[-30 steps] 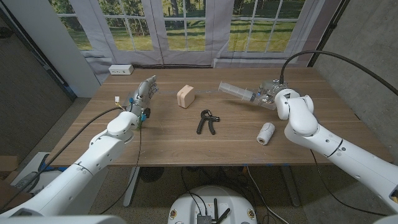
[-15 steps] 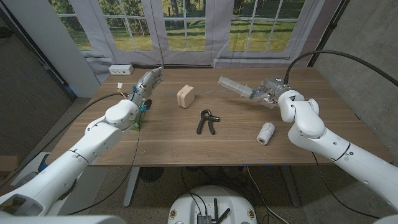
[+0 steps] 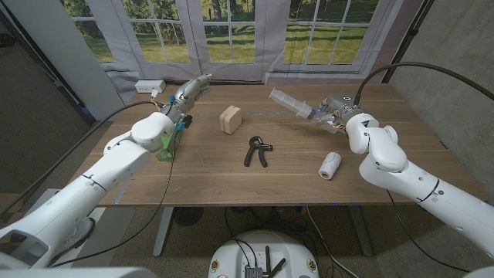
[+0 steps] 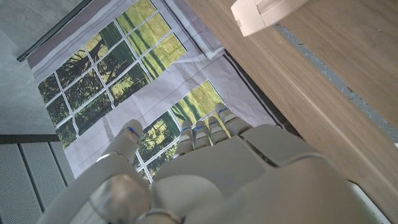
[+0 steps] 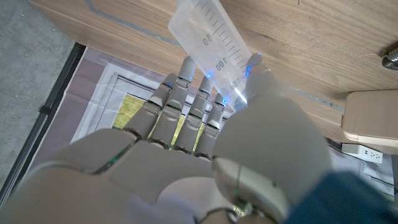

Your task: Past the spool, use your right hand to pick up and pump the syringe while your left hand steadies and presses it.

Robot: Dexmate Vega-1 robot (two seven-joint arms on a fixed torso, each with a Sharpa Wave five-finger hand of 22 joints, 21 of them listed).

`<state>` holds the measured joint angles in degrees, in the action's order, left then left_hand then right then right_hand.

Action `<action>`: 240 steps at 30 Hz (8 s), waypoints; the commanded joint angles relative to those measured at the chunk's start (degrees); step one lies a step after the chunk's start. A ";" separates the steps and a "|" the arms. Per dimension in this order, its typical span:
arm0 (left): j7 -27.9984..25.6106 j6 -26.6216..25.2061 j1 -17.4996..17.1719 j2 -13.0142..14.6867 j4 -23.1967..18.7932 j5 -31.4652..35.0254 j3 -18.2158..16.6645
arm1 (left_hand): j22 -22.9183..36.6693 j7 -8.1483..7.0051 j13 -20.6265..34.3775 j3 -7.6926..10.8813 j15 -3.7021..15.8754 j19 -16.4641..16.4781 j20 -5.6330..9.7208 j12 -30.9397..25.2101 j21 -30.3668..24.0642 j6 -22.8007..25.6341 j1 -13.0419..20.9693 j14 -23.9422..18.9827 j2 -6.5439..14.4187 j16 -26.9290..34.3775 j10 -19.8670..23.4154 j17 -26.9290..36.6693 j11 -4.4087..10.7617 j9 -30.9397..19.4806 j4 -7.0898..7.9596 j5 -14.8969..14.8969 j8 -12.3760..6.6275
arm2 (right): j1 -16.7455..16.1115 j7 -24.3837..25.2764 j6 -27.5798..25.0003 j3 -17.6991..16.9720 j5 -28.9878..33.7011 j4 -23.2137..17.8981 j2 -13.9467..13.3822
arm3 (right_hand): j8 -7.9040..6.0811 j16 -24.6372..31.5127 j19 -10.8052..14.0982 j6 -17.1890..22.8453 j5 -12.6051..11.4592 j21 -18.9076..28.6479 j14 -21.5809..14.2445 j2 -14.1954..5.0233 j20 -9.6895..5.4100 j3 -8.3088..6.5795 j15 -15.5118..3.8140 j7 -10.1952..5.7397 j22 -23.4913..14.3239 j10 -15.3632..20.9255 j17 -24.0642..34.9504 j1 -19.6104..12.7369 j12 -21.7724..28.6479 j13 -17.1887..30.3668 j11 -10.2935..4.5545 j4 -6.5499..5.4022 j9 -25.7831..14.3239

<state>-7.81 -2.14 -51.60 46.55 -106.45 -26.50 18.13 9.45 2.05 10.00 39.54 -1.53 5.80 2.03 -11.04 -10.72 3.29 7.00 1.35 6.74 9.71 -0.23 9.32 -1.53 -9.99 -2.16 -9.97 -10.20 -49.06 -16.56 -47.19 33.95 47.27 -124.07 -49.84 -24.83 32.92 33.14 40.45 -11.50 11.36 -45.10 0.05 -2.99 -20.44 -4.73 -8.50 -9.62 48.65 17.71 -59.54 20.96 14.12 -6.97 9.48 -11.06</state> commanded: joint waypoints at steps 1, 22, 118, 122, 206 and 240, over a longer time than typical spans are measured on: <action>-0.15 -3.22 0.42 2.81 -5.57 3.71 0.07 | 0.30 -0.14 0.19 0.02 0.33 -0.22 0.90 0.00 0.06 0.69 0.26 0.32 1.69 0.17 -0.03 0.21 0.40 -0.08 -0.64 0.03 -0.32 | 0.28 6.40 0.73 -0.44 -6.77 0.69 0.23 | -0.02 -0.34 0.52 4.08 -0.34 0.09 -0.94 -5.01 -3.82 0.36 -8.86 -3.36 -0.17 5.27 0.17 -4.39 -0.08 0.40 -4.60 -0.15 -0.33; 3.35 -5.76 5.17 3.36 -7.81 8.48 2.49 | 0.29 -1.24 0.15 -0.16 1.38 -0.11 0.21 0.01 -0.09 1.00 0.73 0.29 1.82 0.31 0.11 0.20 1.96 -0.04 -2.08 0.11 -0.31 | 0.35 18.38 8.20 -1.25 -18.56 4.60 1.01 | 0.66 -1.19 0.57 3.91 -0.69 -0.04 -1.42 -4.89 -3.75 0.69 -8.91 -3.39 -0.19 5.29 0.60 -4.93 -0.81 1.09 -4.52 0.15 -0.35; 21.68 -1.61 20.64 -2.15 -0.60 27.35 15.60 | 0.40 -3.65 -0.12 -1.26 8.16 -8.02 0.50 0.11 0.19 0.29 -1.93 -0.87 2.19 0.47 1.68 0.09 4.44 0.12 -2.10 -0.28 -0.29 | 1.26 25.53 15.34 -0.36 -28.45 7.01 0.24 | 2.45 -3.59 1.12 4.34 -1.61 0.04 -1.59 -5.35 -2.85 1.81 -8.70 -3.54 -0.21 5.35 1.87 -3.76 -2.54 3.17 -4.52 -0.19 -0.41; 21.91 -1.77 20.67 -2.02 -0.75 27.35 15.67 | 0.40 -3.67 -0.12 -1.21 8.11 -8.00 0.52 0.09 0.14 0.30 -1.97 -0.94 2.19 0.46 1.79 0.09 4.40 0.12 -2.09 -0.29 -0.27 | 1.01 25.84 15.46 -0.56 -28.48 6.81 0.23 | 2.51 -3.54 1.11 4.37 -1.62 0.03 -1.74 -5.33 -2.82 1.89 -8.70 -3.54 -0.21 5.34 1.98 -3.70 -2.64 3.19 -4.52 -0.20 -0.41; 28.27 -1.76 25.64 -4.09 3.10 29.15 19.76 | 0.39 -3.16 -0.09 -0.24 7.48 -7.30 1.09 0.30 -0.35 0.40 -2.77 -1.74 2.35 0.30 2.17 0.07 4.14 0.09 -1.74 -0.31 -0.09 | 2.86 27.64 18.85 0.18 -27.93 9.59 3.80 | 3.16 -4.89 1.43 6.25 -1.92 0.02 -2.18 -5.79 -2.80 2.24 -8.67 -3.48 -0.22 6.35 3.41 -3.93 -4.07 4.06 -4.58 -0.06 -0.60; 30.84 0.77 27.38 -6.31 7.35 27.88 21.79 | 0.39 -2.98 -0.10 0.01 7.39 -7.36 1.26 0.30 -0.27 0.46 -3.17 -1.91 2.16 0.31 2.28 0.12 4.12 0.08 -1.58 -0.29 -0.13 | 3.99 28.27 19.05 0.33 -27.17 10.52 4.94 | 3.58 -5.31 1.57 6.31 -2.04 0.02 -2.57 -5.89 -2.80 2.29 -8.80 -3.46 -0.22 6.80 3.95 -4.22 -4.53 4.44 -4.57 0.07 -0.66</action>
<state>22.71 -1.97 -24.50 40.84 -100.11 1.63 39.51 9.74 -0.92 9.76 39.09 1.75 -1.75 2.03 -10.75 -10.64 3.14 4.20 -0.11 5.60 9.96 2.01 9.37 2.76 -9.74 -3.72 -9.97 -9.95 -45.65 11.78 -27.98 34.10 19.97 -113.98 -45.38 -21.04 27.88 34.12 41.88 -12.98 11.36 -47.13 -0.43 -3.16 -18.11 -5.75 -7.47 -9.72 50.49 21.40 -59.06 16.39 18.23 -6.97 9.78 -11.61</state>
